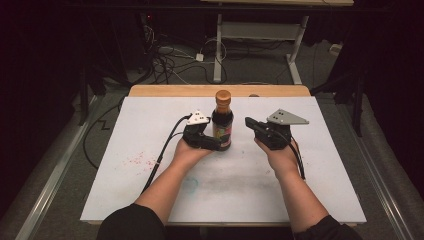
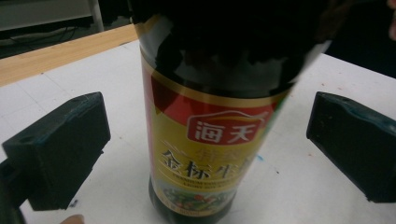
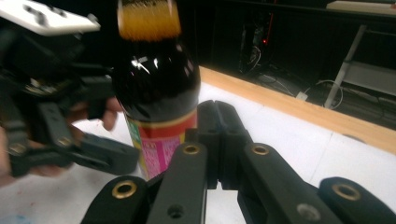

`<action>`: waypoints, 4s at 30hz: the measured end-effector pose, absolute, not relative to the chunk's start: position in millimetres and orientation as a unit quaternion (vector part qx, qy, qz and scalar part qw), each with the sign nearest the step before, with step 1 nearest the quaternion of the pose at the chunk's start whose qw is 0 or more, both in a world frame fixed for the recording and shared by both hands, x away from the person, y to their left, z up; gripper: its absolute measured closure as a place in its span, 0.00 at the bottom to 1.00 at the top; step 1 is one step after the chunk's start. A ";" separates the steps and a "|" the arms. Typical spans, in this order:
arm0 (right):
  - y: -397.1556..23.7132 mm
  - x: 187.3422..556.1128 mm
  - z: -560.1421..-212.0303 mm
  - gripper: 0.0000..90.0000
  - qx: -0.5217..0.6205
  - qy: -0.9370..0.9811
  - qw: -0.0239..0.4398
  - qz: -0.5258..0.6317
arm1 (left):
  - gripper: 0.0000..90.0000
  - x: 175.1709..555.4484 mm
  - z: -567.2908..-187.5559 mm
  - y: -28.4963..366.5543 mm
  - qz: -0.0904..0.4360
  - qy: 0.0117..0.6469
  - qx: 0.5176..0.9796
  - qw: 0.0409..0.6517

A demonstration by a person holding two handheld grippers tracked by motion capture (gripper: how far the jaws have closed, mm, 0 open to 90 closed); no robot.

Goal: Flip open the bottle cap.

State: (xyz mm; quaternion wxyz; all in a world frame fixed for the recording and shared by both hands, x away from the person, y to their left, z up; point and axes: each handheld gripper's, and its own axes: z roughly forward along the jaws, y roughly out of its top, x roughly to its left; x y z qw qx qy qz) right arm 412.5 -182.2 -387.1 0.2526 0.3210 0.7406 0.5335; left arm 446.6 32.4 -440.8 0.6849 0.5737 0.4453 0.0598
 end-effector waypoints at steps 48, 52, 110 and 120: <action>-138.7 423.1 -319.0 1.00 0.277 0.767 0.268 0.513 | 0.31 447.9 -443.1 27.4 0.075 0.418 0.587 0.689; -137.2 422.1 -316.2 1.00 0.273 0.770 0.272 0.508 | 0.31 447.6 -443.1 27.1 0.077 0.417 0.588 0.688; -141.1 414.3 -292.3 1.00 0.269 0.758 0.281 0.524 | 0.32 445.9 -443.9 22.9 0.096 0.419 0.594 0.680; -143.5 417.5 -310.6 1.00 0.277 0.771 0.270 0.507 | 0.32 446.0 -444.0 22.9 0.097 0.419 0.594 0.680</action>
